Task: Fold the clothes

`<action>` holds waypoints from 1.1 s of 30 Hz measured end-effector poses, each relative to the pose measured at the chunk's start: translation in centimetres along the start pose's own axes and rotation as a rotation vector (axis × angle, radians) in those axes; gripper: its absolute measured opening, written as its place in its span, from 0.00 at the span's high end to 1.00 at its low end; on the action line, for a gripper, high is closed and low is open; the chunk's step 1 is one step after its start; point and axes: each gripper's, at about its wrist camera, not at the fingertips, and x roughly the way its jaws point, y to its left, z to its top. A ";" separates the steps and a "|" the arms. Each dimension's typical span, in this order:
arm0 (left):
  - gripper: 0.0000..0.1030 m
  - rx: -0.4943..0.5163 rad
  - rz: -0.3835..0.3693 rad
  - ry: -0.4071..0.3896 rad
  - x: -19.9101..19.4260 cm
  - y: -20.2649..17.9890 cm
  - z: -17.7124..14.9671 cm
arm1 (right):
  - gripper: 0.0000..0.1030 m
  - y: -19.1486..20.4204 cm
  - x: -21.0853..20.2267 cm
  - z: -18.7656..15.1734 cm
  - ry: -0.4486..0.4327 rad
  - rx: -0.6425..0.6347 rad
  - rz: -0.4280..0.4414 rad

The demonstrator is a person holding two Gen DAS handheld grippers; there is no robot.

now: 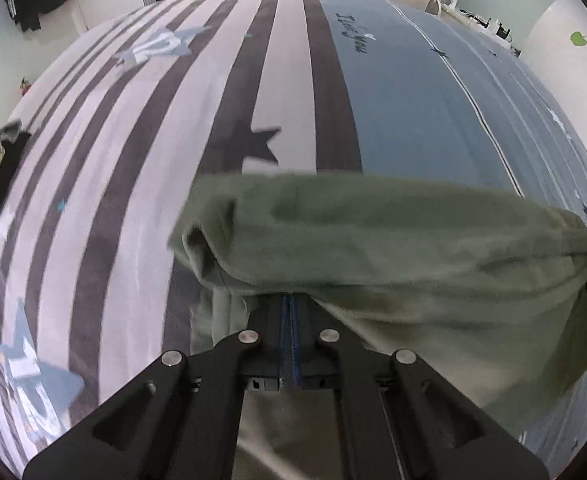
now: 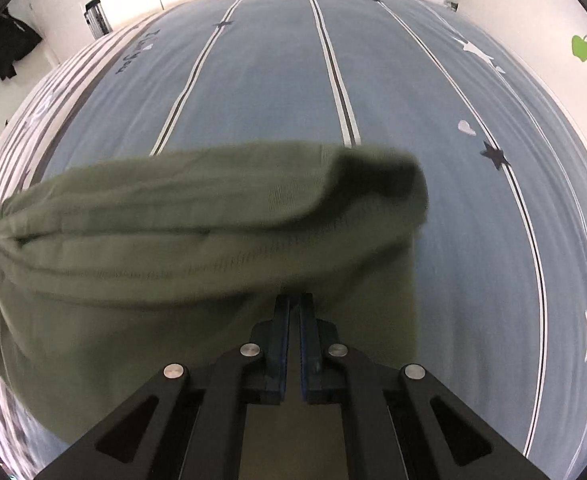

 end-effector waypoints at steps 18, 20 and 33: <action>0.99 0.007 0.040 -0.114 -0.7 1.2 5.4 | 0.95 -4.1 0.2 7.8 -0.119 0.103 -0.050; 0.99 -0.004 0.004 -0.115 -1.5 0.8 4.8 | 0.95 -4.0 -0.2 7.5 -0.120 0.090 -0.041; 0.99 0.103 -0.187 0.042 1.9 -7.2 2.8 | 0.94 3.1 1.1 3.3 -0.012 -0.139 0.163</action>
